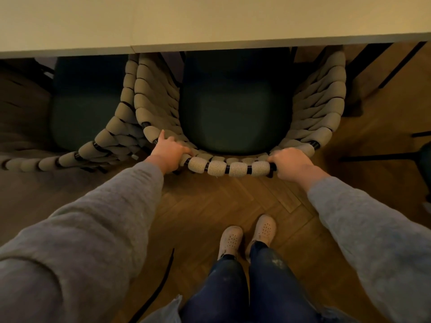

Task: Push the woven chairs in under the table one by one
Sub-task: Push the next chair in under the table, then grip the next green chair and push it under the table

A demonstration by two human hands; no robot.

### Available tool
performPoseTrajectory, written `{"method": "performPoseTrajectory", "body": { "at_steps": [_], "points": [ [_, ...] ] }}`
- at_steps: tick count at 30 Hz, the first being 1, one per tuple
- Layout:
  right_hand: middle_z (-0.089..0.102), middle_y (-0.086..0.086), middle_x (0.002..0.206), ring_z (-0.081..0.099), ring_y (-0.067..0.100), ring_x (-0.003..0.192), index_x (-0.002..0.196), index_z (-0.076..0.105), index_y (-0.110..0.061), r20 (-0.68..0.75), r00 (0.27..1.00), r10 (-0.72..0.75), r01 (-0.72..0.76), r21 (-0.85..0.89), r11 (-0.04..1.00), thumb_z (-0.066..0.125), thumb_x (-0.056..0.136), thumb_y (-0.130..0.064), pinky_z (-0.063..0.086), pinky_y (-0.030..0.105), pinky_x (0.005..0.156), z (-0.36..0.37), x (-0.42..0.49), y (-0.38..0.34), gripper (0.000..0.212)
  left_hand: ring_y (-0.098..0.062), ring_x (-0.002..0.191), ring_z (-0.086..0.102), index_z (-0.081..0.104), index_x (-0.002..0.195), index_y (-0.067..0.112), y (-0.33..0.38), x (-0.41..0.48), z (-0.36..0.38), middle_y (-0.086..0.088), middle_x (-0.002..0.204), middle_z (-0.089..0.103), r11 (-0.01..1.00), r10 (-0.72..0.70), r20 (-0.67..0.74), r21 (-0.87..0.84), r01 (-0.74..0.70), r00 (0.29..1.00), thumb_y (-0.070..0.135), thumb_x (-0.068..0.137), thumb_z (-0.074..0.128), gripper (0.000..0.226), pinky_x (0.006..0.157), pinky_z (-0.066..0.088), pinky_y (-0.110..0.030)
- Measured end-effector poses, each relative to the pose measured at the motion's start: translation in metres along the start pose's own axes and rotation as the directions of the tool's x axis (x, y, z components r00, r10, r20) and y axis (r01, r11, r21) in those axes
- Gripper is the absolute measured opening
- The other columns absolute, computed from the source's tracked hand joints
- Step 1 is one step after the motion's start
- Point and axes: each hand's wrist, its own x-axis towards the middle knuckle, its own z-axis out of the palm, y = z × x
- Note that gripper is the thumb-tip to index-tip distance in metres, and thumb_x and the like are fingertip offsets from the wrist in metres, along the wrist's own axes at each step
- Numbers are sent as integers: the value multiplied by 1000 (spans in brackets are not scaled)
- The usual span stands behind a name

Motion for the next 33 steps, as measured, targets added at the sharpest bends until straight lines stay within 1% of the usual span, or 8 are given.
{"method": "performPoseTrajectory", "body": {
  "at_steps": [5,9,13,16,20,24,29,33],
  "points": [
    [64,-3,110,59,18,108,125,59,-29,-34,999,-7,5,-55,998,66,87,-18,45,39,103,6,1,4,41,-29,135,37,38,140,44,5,5,-1,5,143,45,1000,-6,31,12,5,1000,28,90,62,58,114,6,-64],
    [59,1,127,47,24,128,136,51,-33,-100,995,4,-14,-107,994,64,89,-16,18,47,119,12,3,4,51,-29,135,37,38,140,43,6,5,-3,4,142,47,1000,-15,37,-11,15,999,27,90,61,57,115,5,-63],
    [37,13,151,24,31,145,151,27,-27,-214,975,65,-68,-9,998,65,88,-13,10,50,121,23,-4,1,75,-30,136,35,40,141,39,9,3,-3,1,142,47,999,-52,43,3,52,998,25,89,63,58,115,4,-64],
    [19,11,160,8,27,150,154,17,-26,-294,953,77,-50,100,994,69,87,-21,8,47,122,34,-31,2,85,-31,137,35,38,144,30,21,-4,-6,-5,143,45,994,-111,73,12,111,991,28,87,66,64,114,6,-66],
    [4,8,163,-2,24,150,155,11,-28,-329,924,198,-134,206,969,65,90,-28,5,46,123,59,-80,9,84,-29,133,41,38,143,22,61,-15,1,-6,139,49,980,-93,-66,-183,80,993,43,80,71,74,116,9,-62],
    [3,9,163,-3,25,150,155,8,-27,-281,896,344,-277,254,927,63,91,-36,6,46,122,83,-128,31,85,-28,140,30,22,151,22,116,-29,2,-7,148,38,959,-43,-239,-281,-27,970,46,84,67,85,118,6,-57],
    [3,8,163,-3,23,150,156,10,-27,-266,826,498,-403,339,850,61,92,-36,5,44,123,113,-203,73,82,-32,147,-15,-6,154,23,222,-52,-16,-13,161,-7,975,210,-409,21,-220,888,44,93,52,86,115,-5,-62],
    [3,9,163,-3,23,150,155,11,-27,-293,763,576,-452,396,800,62,92,-34,7,44,123,142,-270,109,82,-32,139,-28,-13,152,24,317,-65,-28,-15,160,-15,908,419,-416,221,-357,807,45,95,48,86,111,-15,-58]
  ]
}}
